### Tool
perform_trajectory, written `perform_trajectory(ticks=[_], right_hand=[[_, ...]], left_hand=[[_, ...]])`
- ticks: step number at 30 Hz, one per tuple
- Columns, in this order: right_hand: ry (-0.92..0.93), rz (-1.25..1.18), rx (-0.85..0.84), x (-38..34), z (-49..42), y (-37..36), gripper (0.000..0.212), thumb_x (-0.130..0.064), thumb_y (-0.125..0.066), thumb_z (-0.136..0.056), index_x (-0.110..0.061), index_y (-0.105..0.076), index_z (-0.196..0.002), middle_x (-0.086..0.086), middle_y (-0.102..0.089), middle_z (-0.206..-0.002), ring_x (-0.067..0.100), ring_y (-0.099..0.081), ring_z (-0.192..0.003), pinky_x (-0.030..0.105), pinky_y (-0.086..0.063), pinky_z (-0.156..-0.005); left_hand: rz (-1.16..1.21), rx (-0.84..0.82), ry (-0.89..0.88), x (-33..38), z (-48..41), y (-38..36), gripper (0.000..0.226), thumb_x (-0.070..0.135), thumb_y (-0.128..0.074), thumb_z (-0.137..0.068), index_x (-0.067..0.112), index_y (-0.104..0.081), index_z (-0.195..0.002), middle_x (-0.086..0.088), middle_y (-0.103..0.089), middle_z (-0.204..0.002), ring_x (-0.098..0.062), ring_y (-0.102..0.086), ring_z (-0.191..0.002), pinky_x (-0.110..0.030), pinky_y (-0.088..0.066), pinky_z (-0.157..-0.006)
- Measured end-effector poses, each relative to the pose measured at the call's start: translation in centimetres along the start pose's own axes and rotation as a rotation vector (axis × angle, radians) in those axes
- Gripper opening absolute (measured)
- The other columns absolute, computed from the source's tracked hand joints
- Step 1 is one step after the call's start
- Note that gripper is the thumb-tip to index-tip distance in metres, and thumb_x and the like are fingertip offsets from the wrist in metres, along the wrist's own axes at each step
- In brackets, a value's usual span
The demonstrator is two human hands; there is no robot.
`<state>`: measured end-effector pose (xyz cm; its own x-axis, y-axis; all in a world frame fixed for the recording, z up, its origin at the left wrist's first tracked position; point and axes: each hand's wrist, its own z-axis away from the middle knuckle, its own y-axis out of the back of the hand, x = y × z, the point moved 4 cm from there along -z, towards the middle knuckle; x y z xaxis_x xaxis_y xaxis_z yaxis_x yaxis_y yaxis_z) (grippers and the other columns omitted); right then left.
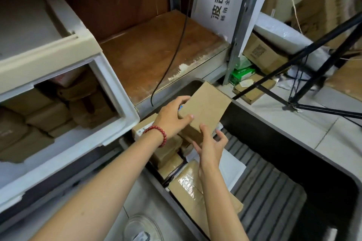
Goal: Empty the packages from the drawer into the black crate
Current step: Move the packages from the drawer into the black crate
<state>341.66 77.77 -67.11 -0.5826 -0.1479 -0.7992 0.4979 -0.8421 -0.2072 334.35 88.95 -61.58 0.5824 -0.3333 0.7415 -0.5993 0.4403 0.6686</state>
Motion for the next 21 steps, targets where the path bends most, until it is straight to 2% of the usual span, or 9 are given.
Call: perform_trajectory(ticks=[2,4,7,10,12,16,18,21], right_hand=[[0.003,0.028,-0.020,-0.1,-0.7,-1.1,0.060,-0.031,-0.066,-0.091,-0.024,-0.030,-0.138,-0.008,-0.048,-0.110,0.017,-0.055,-0.111,0.040,-0.051,-0.098],[0.022,0.117,-0.051,0.0,-1.4,-2.3,0.060,-0.040,-0.062,-0.092,-0.025,-0.030,-0.140,-0.002,-0.047,-0.124,0.017,-0.054,-0.113,0.037,-0.048,-0.099],[0.097,0.350,-0.145,0.0,-2.4,-4.1,0.054,-0.053,-0.048,-0.095,-0.025,-0.042,-0.141,0.000,-0.048,-0.138,0.017,-0.048,-0.124,0.031,-0.038,-0.099],[0.137,0.639,-0.290,0.3,-3.2,-5.5,0.056,-0.059,-0.032,-0.098,-0.022,-0.053,-0.135,0.002,-0.055,-0.136,0.023,-0.048,-0.126,0.041,-0.037,-0.108],[0.149,0.762,-0.332,0.7,-3.5,-5.5,0.059,-0.063,-0.030,-0.096,-0.027,-0.048,-0.139,0.003,-0.053,-0.139,0.026,-0.045,-0.132,0.047,-0.033,-0.112],[0.214,0.922,-0.310,1.2,-3.2,-4.0,0.066,-0.067,-0.030,-0.094,-0.034,-0.026,-0.151,0.001,-0.039,-0.153,0.024,-0.029,-0.144,0.054,-0.011,-0.119],[0.309,0.949,-0.250,0.7,-2.4,-3.4,0.064,-0.063,-0.033,-0.095,-0.033,-0.025,-0.151,0.002,-0.037,-0.154,0.023,-0.025,-0.146,0.053,-0.002,-0.120],[0.411,1.008,-0.252,-0.1,-0.5,-3.2,0.062,-0.058,-0.039,-0.096,-0.030,-0.029,-0.150,0.002,-0.035,-0.155,0.020,-0.022,-0.147,0.051,-0.002,-0.120]], left_hand=[[-0.093,0.060,0.010,-1.1,-0.2,-0.2,0.049,0.029,-0.063,-0.090,0.027,-0.044,-0.136,0.007,-0.052,-0.135,-0.014,-0.048,-0.123,-0.026,-0.040,-0.098],[-0.225,0.118,0.055,-2.3,-0.1,0.2,0.048,0.037,-0.058,-0.091,0.031,-0.043,-0.136,0.007,-0.050,-0.136,-0.017,-0.047,-0.123,-0.035,-0.043,-0.100],[-0.481,0.154,0.065,-3.7,0.4,1.3,0.051,0.045,-0.052,-0.093,0.033,-0.038,-0.140,0.008,-0.045,-0.141,-0.019,-0.039,-0.130,-0.041,-0.036,-0.105],[-0.651,0.144,0.028,-4.3,0.9,2.1,0.052,0.045,-0.050,-0.093,0.031,-0.036,-0.142,0.008,-0.043,-0.144,-0.018,-0.034,-0.133,-0.039,-0.029,-0.106],[-0.704,0.135,0.022,-4.7,1.1,2.4,0.054,0.045,-0.049,-0.093,0.029,-0.036,-0.142,0.007,-0.044,-0.143,-0.017,-0.035,-0.133,-0.038,-0.028,-0.107],[-0.774,0.133,-0.001,-4.6,2.0,2.7,0.054,0.045,-0.048,-0.093,0.028,-0.035,-0.143,0.007,-0.044,-0.143,-0.017,-0.036,-0.132,-0.037,-0.031,-0.107],[-0.779,0.143,0.003,-4.4,2.7,3.1,0.053,0.044,-0.047,-0.094,0.029,-0.034,-0.144,0.008,-0.044,-0.143,-0.016,-0.037,-0.132,-0.035,-0.031,-0.104],[-0.764,0.138,0.043,-4.2,4.4,3.6,0.053,0.044,-0.047,-0.094,0.031,-0.033,-0.144,0.010,-0.043,-0.143,-0.015,-0.036,-0.132,-0.034,-0.032,-0.102]])
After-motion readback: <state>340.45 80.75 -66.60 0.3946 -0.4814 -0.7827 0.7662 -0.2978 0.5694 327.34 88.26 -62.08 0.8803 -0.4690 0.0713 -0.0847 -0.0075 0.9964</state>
